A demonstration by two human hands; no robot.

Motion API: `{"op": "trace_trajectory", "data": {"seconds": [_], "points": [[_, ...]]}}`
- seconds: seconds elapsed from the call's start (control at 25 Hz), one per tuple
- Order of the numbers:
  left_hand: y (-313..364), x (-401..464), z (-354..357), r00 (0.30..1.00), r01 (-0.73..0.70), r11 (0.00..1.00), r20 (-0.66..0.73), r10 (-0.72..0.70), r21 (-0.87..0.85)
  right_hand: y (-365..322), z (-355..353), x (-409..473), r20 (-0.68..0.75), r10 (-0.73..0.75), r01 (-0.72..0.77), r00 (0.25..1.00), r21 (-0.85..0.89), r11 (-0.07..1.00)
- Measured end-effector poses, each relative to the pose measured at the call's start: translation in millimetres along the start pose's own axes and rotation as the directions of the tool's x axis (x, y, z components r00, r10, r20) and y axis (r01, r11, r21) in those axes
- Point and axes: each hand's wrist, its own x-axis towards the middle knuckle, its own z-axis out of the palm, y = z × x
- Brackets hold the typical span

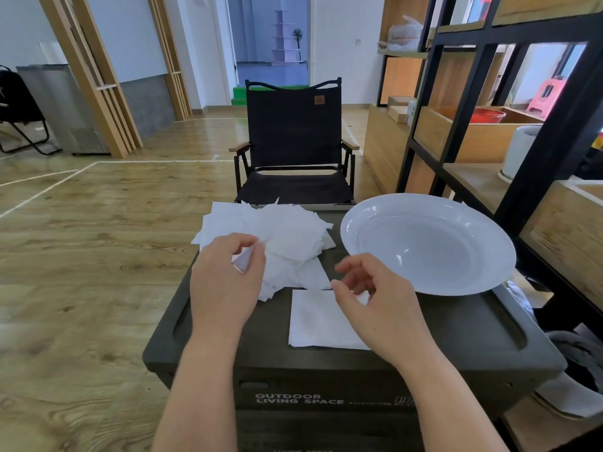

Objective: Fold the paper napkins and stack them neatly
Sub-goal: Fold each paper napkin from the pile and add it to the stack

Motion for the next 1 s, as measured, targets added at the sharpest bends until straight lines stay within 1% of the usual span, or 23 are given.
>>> {"op": "trace_trajectory", "data": {"seconds": [0.04, 0.08, 0.12, 0.16, 0.2, 0.24, 0.32, 0.36, 0.44, 0.52, 0.56, 0.6, 0.68, 0.72, 0.8, 0.88, 1.0], "points": [[7.6, -2.3, -10.4, 0.993, -0.041, 0.996, 0.105, 0.049, -0.083, -2.7, -0.4, -0.5, 0.01, -0.045, 0.045, 0.999, 0.056, 0.997], [14.2, -4.2, -19.6, 0.966, -0.063, 0.985, 0.239, 0.1, -0.159, -4.7, -0.8, 0.0, 0.027, -0.049, 0.046, 0.998, 0.12, 0.992], [19.2, -5.7, -27.0, 0.918, -0.066, 0.972, 0.368, 0.148, -0.226, -7.8, -2.9, 0.1, 0.056, -0.035, 0.024, 0.998, 0.176, 0.984], [23.0, -6.7, -31.7, 0.866, -0.049, 0.957, 0.465, 0.183, -0.286, -8.0, -4.5, 0.2, 0.098, -0.02, -0.002, 0.995, 0.223, 0.975], [25.5, -7.1, -34.0, 0.828, -0.016, 0.94, 0.523, 0.204, -0.34, -7.8, -7.1, -0.4, 0.135, -0.011, -0.026, 0.991, 0.269, 0.963], [28.4, -7.7, -34.1, 0.81, 0.028, 0.918, 0.547, 0.211, -0.396, -5.7, -9.6, -0.1, 0.164, 0.006, -0.061, 0.986, 0.332, 0.941], [33.4, -10.2, -29.3, 0.809, 0.155, 0.876, 0.567, 0.152, -0.456, -4.2, -13.5, 0.5, 0.166, 0.092, -0.155, 0.982, 0.424, 0.892], [35.6, -11.2, -25.8, 0.801, 0.222, 0.868, 0.591, 0.097, -0.444, -3.8, -13.4, 0.8, 0.143, 0.142, -0.192, 0.98, 0.452, 0.871], [38.2, -14.8, -18.1, 0.735, 0.343, 0.877, 0.677, -0.029, -0.335, -2.3, -13.2, 2.2, 0.112, 0.242, -0.264, 0.964, 0.523, 0.811], [37.0, -17.8, -9.4, 0.669, 0.411, 0.883, 0.733, -0.122, -0.229, 0.2, -14.3, 3.7, 0.117, 0.303, -0.316, 0.946, 0.55, 0.773], [35.8, -19.2, -4.8, 0.662, 0.43, 0.881, 0.732, -0.158, -0.199, 2.4, -14.3, 4.5, 0.122, 0.333, -0.345, 0.935, 0.526, 0.777], [34.3, -19.9, -1.7, 0.665, 0.451, 0.876, 0.72, -0.2, -0.174, 4.5, -14.7, 4.5, 0.121, 0.363, -0.376, 0.924, 0.464, 0.802], [30.3, -20.0, 4.1, 0.685, 0.473, 0.875, 0.669, -0.289, -0.106, 14.0, -12.3, 6.3, 0.061, 0.383, -0.385, 0.922, 0.268, 0.883], [28.3, -20.2, 6.2, 0.69, 0.458, 0.887, 0.65, -0.319, -0.051, 17.9, -11.5, 6.7, 0.022, 0.372, -0.37, 0.928, 0.18, 0.912], [24.7, -20.9, 7.4, 0.709, 0.374, 0.922, 0.611, -0.352, 0.098, 22.6, -11.2, 6.5, -0.024, 0.352, -0.351, 0.936, 0.03, 0.936], [23.8, -21.2, 7.9, 0.747, 0.274, 0.935, 0.563, -0.353, 0.224, 25.4, -9.4, 5.9, -0.048, 0.334, -0.337, 0.941, -0.074, 0.939], [25.9, -23.0, 9.5, 0.761, 0.226, 0.93, 0.544, -0.354, 0.289, 27.1, -1.6, 4.9, -0.126, 0.293, -0.311, 0.948, -0.17, 0.935]]}}
